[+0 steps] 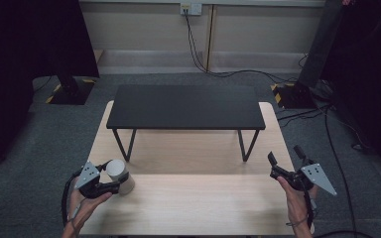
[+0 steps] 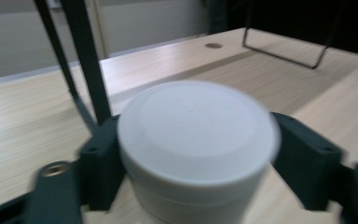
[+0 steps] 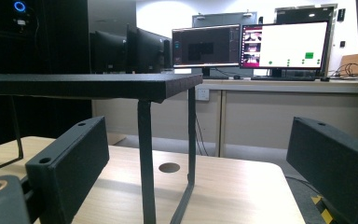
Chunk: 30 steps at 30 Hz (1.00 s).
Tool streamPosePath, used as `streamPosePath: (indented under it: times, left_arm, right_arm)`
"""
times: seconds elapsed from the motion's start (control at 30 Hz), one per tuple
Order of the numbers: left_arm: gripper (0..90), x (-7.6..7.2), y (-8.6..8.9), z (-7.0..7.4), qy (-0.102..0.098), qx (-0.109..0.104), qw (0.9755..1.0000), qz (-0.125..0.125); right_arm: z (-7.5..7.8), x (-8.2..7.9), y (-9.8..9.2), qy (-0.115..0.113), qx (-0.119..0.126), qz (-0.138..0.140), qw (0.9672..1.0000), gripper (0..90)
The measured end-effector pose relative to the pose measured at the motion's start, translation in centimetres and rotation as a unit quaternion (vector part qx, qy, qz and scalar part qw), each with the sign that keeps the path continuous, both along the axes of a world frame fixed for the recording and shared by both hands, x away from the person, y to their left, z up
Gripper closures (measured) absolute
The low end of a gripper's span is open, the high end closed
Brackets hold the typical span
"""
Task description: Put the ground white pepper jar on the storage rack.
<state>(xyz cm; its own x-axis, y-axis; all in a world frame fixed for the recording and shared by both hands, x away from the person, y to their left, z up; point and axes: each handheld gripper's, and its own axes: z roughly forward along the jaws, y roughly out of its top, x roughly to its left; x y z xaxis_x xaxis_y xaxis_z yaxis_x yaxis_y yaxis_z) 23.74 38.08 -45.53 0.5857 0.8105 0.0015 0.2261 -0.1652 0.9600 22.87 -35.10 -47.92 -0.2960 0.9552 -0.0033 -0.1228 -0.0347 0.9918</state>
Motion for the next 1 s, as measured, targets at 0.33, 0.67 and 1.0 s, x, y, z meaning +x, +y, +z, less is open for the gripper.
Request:
streamPosePath:
  times: [0.33, 0.67, 1.0]
  left_arm:
    - [33.5, 0.1, -0.1, 0.4, 0.006, 0.003, 1.0, -0.002]
    - [33.6, 0.1, -0.1, 0.7, 0.006, 0.008, 0.9999, -0.007]
    - [33.5, 0.2, -0.1, 2.0, 0.002, 0.013, 0.9997, -0.022]
  right_arm:
    - [0.0, -0.2, -0.1, 0.0, 0.001, -0.003, 1.0, 4.8]
    - [0.0, -0.2, -0.1, -0.001, 0.0, -0.002, 1.0, 4.9]
    - [0.0, -0.2, 0.0, -0.001, -0.001, -0.003, 1.0, 5.0]
